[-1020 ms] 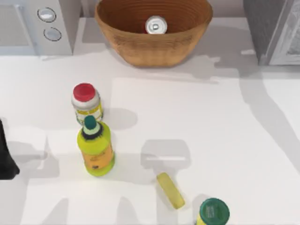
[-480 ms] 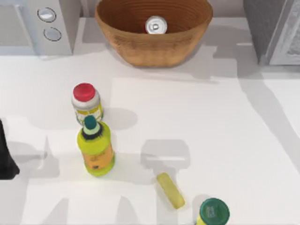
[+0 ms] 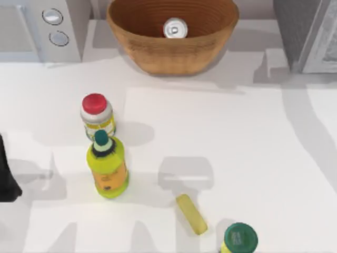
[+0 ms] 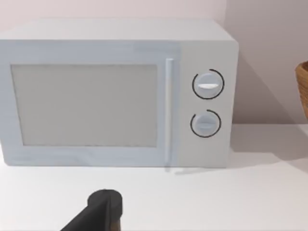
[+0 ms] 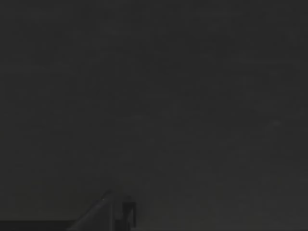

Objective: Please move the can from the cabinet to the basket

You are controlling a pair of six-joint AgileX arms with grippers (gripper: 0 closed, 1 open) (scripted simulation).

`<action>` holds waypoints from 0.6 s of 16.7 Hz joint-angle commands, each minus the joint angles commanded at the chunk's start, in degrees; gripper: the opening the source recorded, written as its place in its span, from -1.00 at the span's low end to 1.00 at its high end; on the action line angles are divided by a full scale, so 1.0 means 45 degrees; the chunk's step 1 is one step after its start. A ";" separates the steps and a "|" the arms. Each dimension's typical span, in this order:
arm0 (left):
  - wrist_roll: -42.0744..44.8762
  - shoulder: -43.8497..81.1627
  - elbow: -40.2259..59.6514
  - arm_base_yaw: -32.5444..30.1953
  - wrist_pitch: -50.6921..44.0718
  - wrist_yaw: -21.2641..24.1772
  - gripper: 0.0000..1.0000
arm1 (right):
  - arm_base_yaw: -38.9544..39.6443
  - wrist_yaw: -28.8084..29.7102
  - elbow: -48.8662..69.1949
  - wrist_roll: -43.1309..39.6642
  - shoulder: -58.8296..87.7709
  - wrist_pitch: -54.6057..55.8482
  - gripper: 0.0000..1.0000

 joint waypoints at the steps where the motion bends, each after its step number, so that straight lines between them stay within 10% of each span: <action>1: 0.0000 0.0000 0.0000 0.0000 0.0000 0.0000 1.00 | -0.0177 -0.0201 -0.1007 -0.0003 -0.0740 0.0210 1.00; 10: 0.0000 0.0000 0.0000 0.0000 0.0000 0.0000 1.00 | -0.2312 -0.2432 -1.2045 -0.0059 -0.8868 0.2418 1.00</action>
